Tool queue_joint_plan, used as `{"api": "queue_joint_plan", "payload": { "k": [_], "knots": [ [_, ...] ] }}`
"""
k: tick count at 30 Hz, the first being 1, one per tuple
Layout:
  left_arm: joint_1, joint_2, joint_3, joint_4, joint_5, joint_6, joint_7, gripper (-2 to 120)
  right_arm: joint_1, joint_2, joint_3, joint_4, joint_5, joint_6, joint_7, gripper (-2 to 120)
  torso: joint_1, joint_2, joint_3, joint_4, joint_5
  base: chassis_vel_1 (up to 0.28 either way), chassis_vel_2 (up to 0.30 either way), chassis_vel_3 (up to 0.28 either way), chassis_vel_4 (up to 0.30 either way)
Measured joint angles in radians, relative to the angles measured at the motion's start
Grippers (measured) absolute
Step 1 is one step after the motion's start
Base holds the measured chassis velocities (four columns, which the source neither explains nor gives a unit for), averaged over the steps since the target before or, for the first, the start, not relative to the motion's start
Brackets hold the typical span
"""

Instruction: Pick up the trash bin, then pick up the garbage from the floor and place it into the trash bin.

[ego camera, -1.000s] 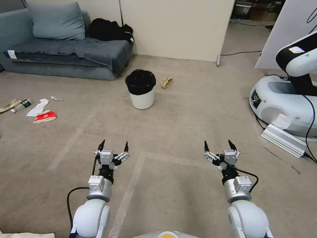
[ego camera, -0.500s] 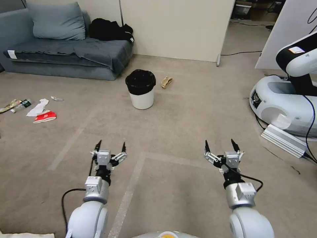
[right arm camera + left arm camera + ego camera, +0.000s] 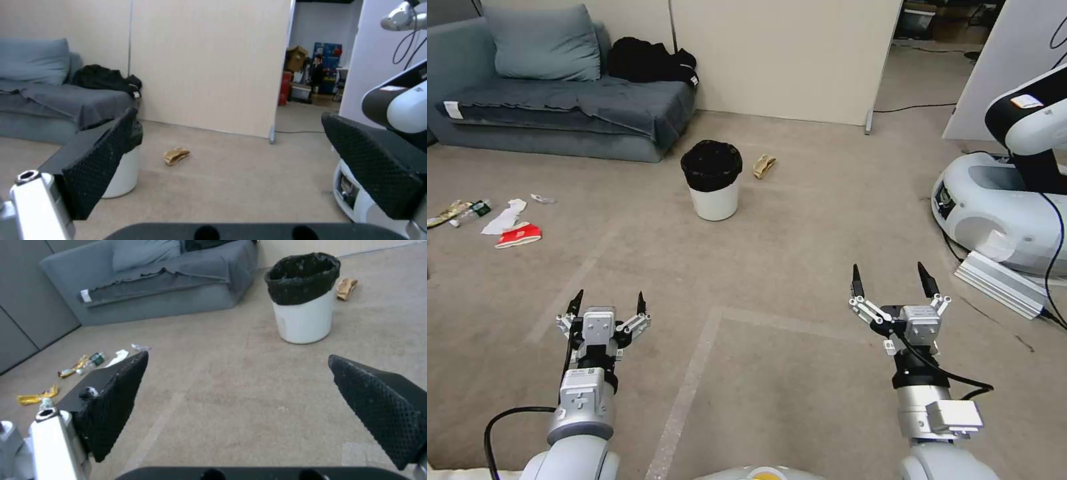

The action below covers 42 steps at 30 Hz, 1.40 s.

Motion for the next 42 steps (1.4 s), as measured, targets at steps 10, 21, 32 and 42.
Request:
{"api": "queue_joint_plan", "payload": {
  "k": [10,21,32,42],
  "knots": [
    [0.001,-0.002,0.003,0.007,-0.005,-0.016,-0.003,99,0.004,0.0,-0.003,-0.007,0.01,-0.013,-0.004,100,0.0,0.0,0.0,0.0,0.0,0.0,0.0,0.0,0.0],
    [-0.004,0.006,-0.005,0.012,-0.043,-0.007,-0.017,99,0.012,0.003,0.005,-0.017,0.008,-0.012,-0.032,100,0.0,0.0,0.0,0.0,0.0001,-0.018,0.017,0.014,-0.015],
    [-0.005,0.007,0.001,0.017,-0.049,-0.003,-0.026,99,0.015,0.001,0.005,-0.02,0.016,-0.014,-0.046,100,0.0,0.0,0.0,0.0,-0.0001,-0.172,0.185,0.175,-0.17],
    [-0.007,0.005,0.003,0.02,-0.048,0.002,-0.034,99,0.015,0.001,0.005,-0.022,0.022,-0.016,-0.055,100,0.0,0.0,0.0,0.0,-0.0005,-0.221,0.222,0.218,-0.22]
  ]
}}
